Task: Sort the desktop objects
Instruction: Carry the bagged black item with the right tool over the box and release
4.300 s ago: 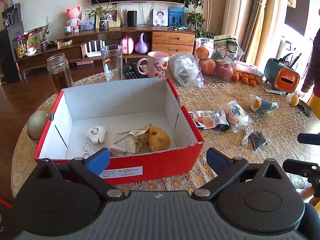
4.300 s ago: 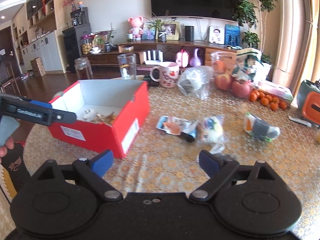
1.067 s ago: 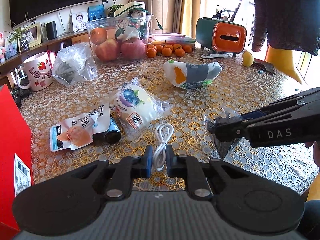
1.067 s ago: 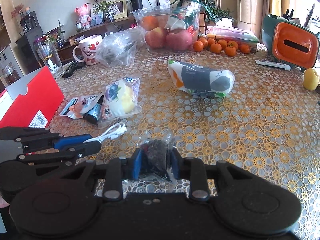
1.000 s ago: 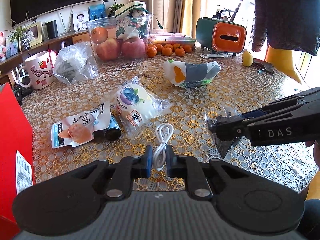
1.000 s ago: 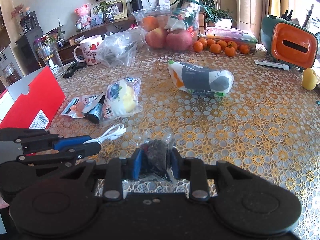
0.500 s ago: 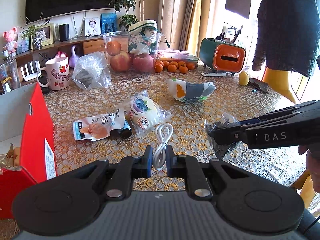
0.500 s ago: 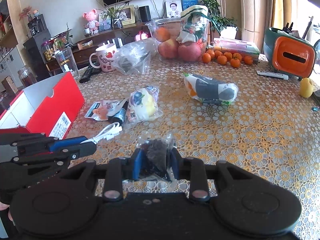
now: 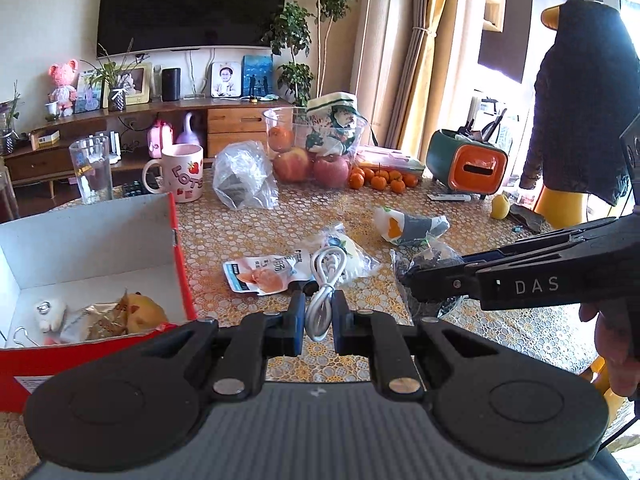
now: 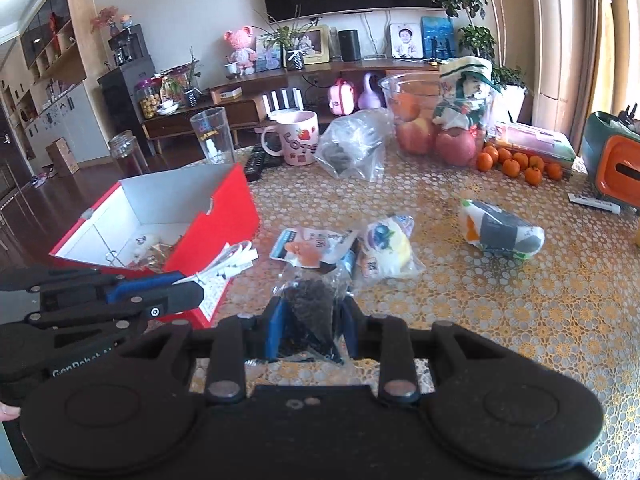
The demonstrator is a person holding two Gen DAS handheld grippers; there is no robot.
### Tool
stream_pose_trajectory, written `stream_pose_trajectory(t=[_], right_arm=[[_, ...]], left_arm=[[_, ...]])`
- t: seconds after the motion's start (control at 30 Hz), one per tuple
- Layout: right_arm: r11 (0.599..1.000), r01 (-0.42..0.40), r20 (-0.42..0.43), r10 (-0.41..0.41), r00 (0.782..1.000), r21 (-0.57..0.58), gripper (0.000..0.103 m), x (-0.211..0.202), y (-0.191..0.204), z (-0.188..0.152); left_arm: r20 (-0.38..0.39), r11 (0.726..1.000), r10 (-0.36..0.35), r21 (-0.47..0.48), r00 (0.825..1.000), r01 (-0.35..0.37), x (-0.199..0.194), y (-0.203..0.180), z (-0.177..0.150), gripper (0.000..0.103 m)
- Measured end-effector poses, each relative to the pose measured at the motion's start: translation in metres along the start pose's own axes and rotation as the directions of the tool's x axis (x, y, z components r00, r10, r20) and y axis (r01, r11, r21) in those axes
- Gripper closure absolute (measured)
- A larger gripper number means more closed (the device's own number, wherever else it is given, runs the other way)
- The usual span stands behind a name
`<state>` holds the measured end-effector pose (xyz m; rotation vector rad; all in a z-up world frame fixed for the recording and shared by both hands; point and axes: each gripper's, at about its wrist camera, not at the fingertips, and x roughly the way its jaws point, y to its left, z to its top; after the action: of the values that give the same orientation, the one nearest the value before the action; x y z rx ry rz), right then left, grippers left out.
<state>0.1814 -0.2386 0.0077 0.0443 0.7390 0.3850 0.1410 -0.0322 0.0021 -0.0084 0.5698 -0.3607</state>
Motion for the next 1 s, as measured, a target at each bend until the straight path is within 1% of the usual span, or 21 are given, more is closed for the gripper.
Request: stream_pose_trajectory(t=[0.23, 0.53, 0.73, 1.0], right_arm=[[0.997, -0.034, 0.012, 0.035, 0.999, -0.073, 0.073, 0.006, 0.052, 0.021], [0.986, -0.077, 0.005, 0.079, 0.997, -0.147, 0.073, 0.029, 0.109, 0.044], [0.981, -0.098, -0.020, 0.096, 0.995, -0.166, 0.073, 0.052, 0.136, 0.061], [0.972, -0.110, -0.064, 0.099, 0.993, -0.207, 0.073, 0.093, 0.167, 0.079]], left_arm=[[0.058, 0.998, 0.052, -0.023, 0.997, -0.051, -0.039, 0.036, 0.003, 0.091], [0.087, 0.988, 0.142, -0.068, 0.986, -0.136, -0.067, 0.092, -0.003, 0.091], [0.094, 0.979, 0.199, -0.064, 0.976, -0.193, -0.072, 0.125, -0.003, 0.091], [0.048, 0.968, 0.246, -0.064, 0.968, -0.243, -0.060, 0.165, -0.004, 0.091]])
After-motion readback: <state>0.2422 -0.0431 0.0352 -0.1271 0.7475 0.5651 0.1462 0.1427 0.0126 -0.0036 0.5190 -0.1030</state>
